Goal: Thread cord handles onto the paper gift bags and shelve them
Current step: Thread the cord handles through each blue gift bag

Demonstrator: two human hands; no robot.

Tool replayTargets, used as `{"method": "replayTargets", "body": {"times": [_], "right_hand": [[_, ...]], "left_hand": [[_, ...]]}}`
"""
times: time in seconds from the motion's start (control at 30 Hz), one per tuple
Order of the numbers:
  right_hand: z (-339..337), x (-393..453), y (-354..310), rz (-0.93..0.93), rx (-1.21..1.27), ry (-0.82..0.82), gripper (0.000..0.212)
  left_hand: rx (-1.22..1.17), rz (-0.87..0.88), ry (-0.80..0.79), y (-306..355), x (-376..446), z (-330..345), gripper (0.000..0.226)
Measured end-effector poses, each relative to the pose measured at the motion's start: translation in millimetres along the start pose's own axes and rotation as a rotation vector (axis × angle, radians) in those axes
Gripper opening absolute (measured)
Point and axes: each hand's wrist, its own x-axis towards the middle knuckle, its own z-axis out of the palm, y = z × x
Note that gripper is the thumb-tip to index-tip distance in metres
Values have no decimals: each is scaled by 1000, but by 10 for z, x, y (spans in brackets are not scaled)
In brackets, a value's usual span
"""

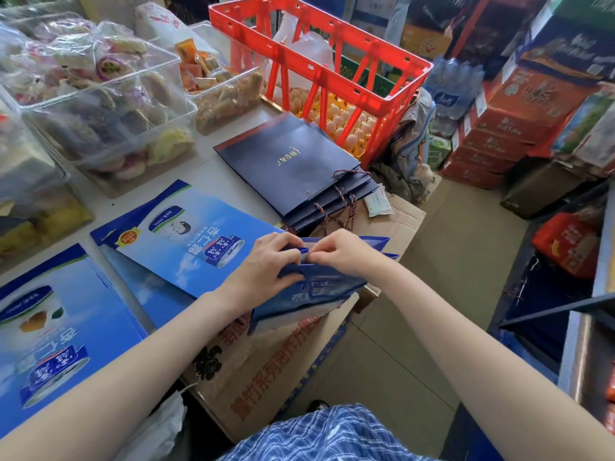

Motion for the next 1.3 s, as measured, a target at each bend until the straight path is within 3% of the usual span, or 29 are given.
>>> {"method": "replayTargets", "body": {"times": [0.1,0.27,0.43,0.7,0.97,1.1,1.23,1.3], "right_hand": [[-55,17,-60,119,72,-81,21],[-46,87,-164,216,20,-80,36],[-68,108,-242,289,100,-67,23],[44,90,-260,284,291,129,21],[35,51,-269,351,324,91,19],[72,-7,-234,375,411,65,19],[-17,24,-163,346,439,192,9],[-93,21,-173,277,371,131,7]], "left_hand": [[3,5,-39,-15,21,-29,19],[-26,-20,-10,-3,70,9,22],[-14,-41,34,-23,82,33,24],[-61,-114,89,-85,138,-1,22],[-12,29,-35,-41,166,-140,26],[-88,22,-33,-33,148,-116,25],[-131,-8,-23,-78,53,-81,28],[-112,-67,-40,-108,-7,-48,29]]}}
